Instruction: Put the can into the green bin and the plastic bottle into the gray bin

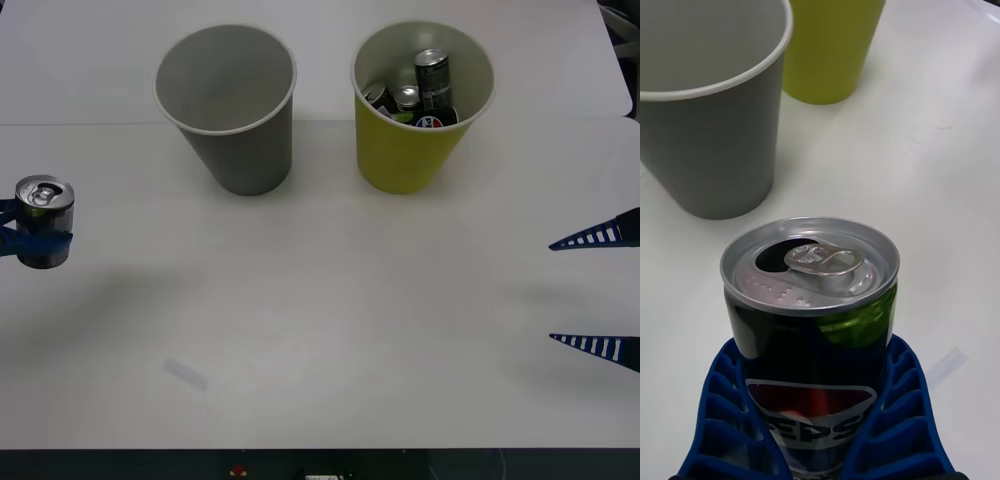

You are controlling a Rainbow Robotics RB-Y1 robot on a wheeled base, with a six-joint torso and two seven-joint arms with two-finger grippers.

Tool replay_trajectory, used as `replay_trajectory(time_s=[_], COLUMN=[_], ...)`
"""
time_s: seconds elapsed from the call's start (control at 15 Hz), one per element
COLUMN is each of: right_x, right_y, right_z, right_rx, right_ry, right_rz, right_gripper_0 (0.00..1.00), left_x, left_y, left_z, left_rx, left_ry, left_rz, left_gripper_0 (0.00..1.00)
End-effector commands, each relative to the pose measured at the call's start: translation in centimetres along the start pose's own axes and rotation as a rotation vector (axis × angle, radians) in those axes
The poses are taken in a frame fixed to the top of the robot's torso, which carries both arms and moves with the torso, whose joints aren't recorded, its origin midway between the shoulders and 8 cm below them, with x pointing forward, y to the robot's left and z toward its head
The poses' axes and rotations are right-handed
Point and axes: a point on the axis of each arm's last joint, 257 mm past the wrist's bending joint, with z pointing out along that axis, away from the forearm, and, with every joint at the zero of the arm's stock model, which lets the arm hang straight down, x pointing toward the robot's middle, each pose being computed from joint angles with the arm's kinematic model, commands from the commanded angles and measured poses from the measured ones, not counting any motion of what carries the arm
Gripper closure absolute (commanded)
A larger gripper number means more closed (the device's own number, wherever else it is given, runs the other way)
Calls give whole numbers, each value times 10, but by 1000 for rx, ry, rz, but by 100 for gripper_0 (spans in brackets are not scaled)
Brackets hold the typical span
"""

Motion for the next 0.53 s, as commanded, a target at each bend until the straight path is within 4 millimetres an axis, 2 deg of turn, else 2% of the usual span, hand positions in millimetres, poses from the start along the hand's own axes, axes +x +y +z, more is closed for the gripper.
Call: replay_trajectory(time_s=[0.07, 0.27, 0.53], right_x=[0, 0, 0], right_y=[0, 0, 0], right_z=[0, 0, 0], right_rx=[0, 0, 0], right_ry=[0, 0, 0], right_rz=[0, 0, 0], right_gripper_0=[0, 0, 0], left_x=[-27, -63, -123], left_y=[0, -4, -10], left_z=[16, 43, 73], left_rx=[52, 104, 150], left_ry=[22, -13, -42], left_rz=[90, 132, 104], left_gripper_0=[100, 100, 100])
